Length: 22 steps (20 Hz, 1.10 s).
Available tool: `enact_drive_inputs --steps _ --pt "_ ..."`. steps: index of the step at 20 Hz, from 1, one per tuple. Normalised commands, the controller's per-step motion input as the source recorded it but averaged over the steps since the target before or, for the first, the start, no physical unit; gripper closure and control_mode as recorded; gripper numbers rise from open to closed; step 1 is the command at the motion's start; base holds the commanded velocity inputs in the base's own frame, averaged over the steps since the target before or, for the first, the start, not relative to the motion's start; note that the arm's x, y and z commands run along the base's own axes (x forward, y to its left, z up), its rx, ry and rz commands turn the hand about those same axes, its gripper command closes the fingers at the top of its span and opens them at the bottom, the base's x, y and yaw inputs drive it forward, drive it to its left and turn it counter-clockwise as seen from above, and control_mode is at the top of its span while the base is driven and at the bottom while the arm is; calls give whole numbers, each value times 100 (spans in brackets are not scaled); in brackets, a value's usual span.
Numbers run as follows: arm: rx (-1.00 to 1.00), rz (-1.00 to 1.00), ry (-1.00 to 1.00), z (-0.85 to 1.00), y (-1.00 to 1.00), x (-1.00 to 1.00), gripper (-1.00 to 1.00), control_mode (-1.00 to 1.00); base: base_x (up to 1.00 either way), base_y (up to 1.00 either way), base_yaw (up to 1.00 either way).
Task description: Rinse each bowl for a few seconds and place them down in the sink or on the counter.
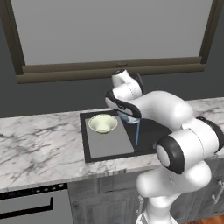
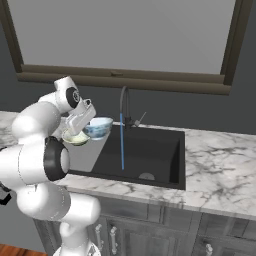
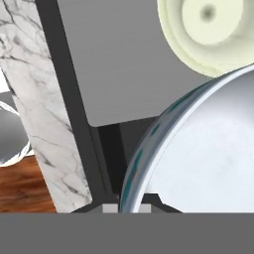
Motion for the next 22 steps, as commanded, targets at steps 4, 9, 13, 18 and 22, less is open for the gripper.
enact_drive_inputs --steps 4,9,13,18,22 --pt "0 -3 3 0 -30 30 100 -100 0 0 0" --pt "0 -2 2 -9 -26 18 100 -100 0 0 0" --pt "0 -2 0 -22 -13 14 100 -100 0 0 0" --pt "0 0 0 -24 -11 18 100 -100 0 0 0" --pt "0 0 0 -25 -13 21 100 -100 0 0 0"
